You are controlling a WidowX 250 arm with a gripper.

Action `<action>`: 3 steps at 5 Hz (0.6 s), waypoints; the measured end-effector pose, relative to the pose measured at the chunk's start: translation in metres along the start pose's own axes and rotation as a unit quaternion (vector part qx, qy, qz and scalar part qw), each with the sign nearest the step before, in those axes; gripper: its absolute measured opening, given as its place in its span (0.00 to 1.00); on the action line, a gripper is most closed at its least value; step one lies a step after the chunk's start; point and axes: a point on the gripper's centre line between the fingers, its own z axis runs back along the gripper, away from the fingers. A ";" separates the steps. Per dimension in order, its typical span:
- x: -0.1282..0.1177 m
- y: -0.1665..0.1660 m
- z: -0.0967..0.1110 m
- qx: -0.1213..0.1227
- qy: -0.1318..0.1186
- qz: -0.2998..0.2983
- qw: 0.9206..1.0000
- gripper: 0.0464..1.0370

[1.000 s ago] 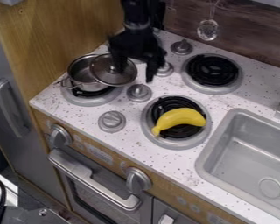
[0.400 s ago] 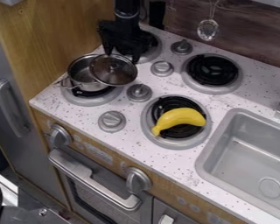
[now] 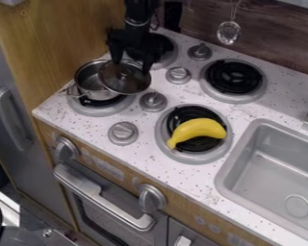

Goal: Remove the lid of the pot and put it on the right top burner

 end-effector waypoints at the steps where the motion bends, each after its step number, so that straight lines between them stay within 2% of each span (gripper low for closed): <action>1: -0.005 0.001 -0.008 0.007 0.015 -0.006 1.000 0.96; 2: -0.005 0.004 -0.014 0.010 0.021 -0.004 1.000 0.93; 3: -0.007 0.006 -0.016 0.010 0.025 -0.002 1.000 0.70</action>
